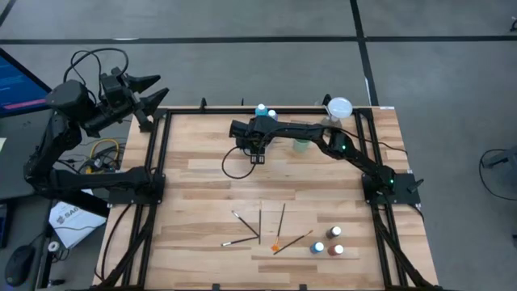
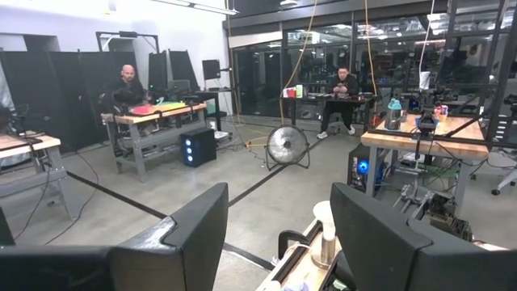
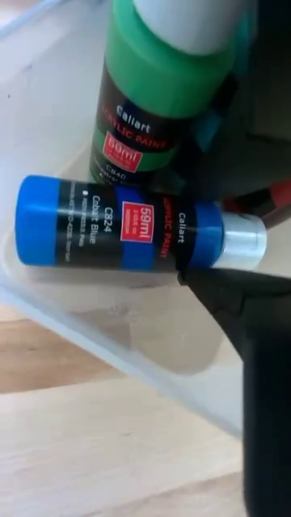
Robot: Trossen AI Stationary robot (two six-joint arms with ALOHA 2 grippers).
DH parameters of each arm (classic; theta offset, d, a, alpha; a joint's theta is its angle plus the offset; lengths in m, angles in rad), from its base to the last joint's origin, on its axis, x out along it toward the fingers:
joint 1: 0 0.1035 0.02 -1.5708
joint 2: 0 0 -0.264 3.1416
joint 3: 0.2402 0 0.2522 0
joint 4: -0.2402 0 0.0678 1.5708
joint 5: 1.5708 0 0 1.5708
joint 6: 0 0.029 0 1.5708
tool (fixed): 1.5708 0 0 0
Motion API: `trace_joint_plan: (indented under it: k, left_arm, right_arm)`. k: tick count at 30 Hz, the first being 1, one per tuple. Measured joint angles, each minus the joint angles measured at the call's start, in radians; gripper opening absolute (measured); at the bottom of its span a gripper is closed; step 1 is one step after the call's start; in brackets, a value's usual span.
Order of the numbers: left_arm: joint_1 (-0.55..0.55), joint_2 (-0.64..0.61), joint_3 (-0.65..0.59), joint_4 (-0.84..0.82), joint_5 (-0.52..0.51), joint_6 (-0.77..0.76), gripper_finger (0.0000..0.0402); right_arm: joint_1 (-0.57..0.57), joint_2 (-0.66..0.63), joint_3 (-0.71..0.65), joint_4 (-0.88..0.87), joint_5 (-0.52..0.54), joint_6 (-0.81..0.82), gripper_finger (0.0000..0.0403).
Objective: Pick & Place Paint Supplies
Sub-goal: Adjust the small blue paint bottle in the transparent bin
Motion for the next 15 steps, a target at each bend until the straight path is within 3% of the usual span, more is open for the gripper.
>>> trace_joint_plan:
  k: [7, 15]
  left_arm:
    - [0.0, 0.0, 0.0, 0.0, -0.002, 0.0, 0.0214]
    - [0.0, 0.0, 0.0, 0.0, -0.004, 0.0, 0.0214]
  right_arm:
    - [0.0, 0.0, 0.008, -0.013, -0.031, 0.043, 0.0011]
    - [0.0, 0.013, 0.106, -0.058, -0.052, 0.068, 0.0003]
